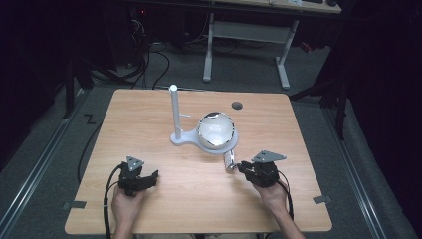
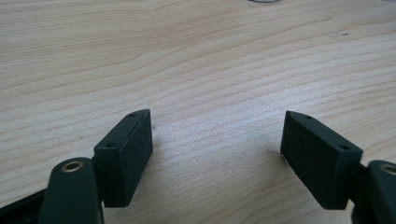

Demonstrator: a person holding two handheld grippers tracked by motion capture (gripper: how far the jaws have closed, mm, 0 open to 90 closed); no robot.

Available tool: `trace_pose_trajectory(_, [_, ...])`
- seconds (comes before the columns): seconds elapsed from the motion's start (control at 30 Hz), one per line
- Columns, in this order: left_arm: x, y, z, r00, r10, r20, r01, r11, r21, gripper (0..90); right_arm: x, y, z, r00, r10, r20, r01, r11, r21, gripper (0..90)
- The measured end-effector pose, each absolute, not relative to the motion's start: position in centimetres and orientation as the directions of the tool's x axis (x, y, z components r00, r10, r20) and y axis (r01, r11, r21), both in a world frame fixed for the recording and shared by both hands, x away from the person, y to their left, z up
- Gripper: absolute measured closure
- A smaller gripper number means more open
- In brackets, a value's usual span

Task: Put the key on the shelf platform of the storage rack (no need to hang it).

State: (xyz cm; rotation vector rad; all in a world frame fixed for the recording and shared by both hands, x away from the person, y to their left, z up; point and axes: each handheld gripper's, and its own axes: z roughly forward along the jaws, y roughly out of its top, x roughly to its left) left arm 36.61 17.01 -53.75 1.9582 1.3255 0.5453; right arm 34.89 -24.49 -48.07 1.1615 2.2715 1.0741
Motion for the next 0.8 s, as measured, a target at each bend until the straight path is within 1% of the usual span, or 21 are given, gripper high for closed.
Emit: trace_pose_trajectory(0.8, [36.6, 17.0, -53.7, 0.388, 0.921, -0.040, 0.626, -0.231, 0.744, 25.2, 34.5, -27.4, -43.5, -0.571, 0.820, 0.026, 0.473, 0.303, 0.827, 74.6])
